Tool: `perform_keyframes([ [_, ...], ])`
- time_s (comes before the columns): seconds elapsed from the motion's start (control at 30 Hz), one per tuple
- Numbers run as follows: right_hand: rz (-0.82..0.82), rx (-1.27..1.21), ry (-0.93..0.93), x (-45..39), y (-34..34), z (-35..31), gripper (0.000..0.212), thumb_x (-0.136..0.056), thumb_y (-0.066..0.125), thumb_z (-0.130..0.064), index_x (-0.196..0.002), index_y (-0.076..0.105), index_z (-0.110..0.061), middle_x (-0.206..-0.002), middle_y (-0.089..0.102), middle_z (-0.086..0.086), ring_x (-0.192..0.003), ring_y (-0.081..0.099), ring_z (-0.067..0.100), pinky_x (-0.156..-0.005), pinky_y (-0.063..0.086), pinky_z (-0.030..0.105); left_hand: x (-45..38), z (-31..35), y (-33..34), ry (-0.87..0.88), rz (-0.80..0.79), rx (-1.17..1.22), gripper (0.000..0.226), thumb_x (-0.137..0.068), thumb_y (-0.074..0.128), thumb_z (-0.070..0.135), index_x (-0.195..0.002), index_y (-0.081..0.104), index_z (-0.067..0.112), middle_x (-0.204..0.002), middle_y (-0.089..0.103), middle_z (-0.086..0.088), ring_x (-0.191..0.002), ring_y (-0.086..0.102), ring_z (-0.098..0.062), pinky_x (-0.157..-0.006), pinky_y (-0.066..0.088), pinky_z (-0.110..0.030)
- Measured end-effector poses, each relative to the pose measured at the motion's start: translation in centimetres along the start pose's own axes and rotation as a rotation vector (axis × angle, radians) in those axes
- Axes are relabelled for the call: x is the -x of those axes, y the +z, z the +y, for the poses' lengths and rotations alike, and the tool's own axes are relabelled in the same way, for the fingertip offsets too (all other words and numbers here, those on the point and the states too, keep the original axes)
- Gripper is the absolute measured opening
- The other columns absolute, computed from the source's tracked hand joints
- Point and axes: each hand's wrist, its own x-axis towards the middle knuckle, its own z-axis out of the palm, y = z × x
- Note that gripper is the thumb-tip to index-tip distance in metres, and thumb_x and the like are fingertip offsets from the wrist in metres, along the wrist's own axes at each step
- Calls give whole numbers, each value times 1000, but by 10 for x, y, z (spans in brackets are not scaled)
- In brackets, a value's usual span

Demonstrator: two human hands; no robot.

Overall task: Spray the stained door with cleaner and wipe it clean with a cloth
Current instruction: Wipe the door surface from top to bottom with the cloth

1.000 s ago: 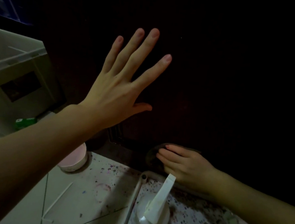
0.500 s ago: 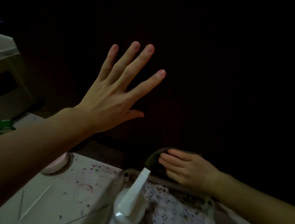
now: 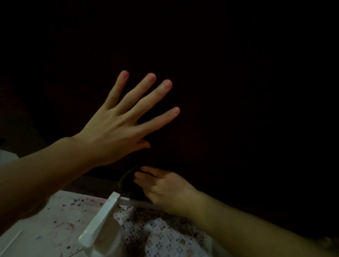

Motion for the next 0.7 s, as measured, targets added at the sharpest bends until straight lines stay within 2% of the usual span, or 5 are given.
perform_keyframes([
  [0.17,14,-26,2,112,21,21,27,-84,58,-21,-108,71,-21,-138,52,1,-132,42,17,-117,10,45,-11,15,5,69,3,-10,110,-65,83,43,-153,19,24,-159,6,-17,-147,1,-36,-116,-2,-60],
  [0.23,-49,-1,19,180,27,29,40,-75,64,-17,-115,67,-18,-142,41,2,-133,39,17,-117,14,47,-20,28,8,99,13,4,109,-65,83,43,-153,20,24,-159,6,-17,-147,0,-37,-116,-4,-59],
  [0.33,-265,8,45,244,30,37,66,-60,80,-16,-123,60,-14,-144,32,4,-136,23,19,-118,0,47,-36,47,10,116,29,20,110,-64,84,43,-152,21,24,-159,8,-17,-147,2,-37,-116,-5,-58],
  [0.53,-147,30,44,173,34,16,39,-80,60,-22,-119,65,-18,-140,49,0,-135,38,17,-118,10,44,-53,64,10,112,39,30,109,-63,83,45,-152,22,24,-159,8,-16,-147,0,-36,-116,-5,-59],
  [0.7,-148,53,0,132,21,15,39,-88,56,-29,-127,58,-26,-150,35,-3,-143,19,18,-115,-4,45,-64,78,13,129,49,35,109,-63,83,45,-152,23,25,-159,7,-16,-147,-1,-36,-116,-5,-59],
])
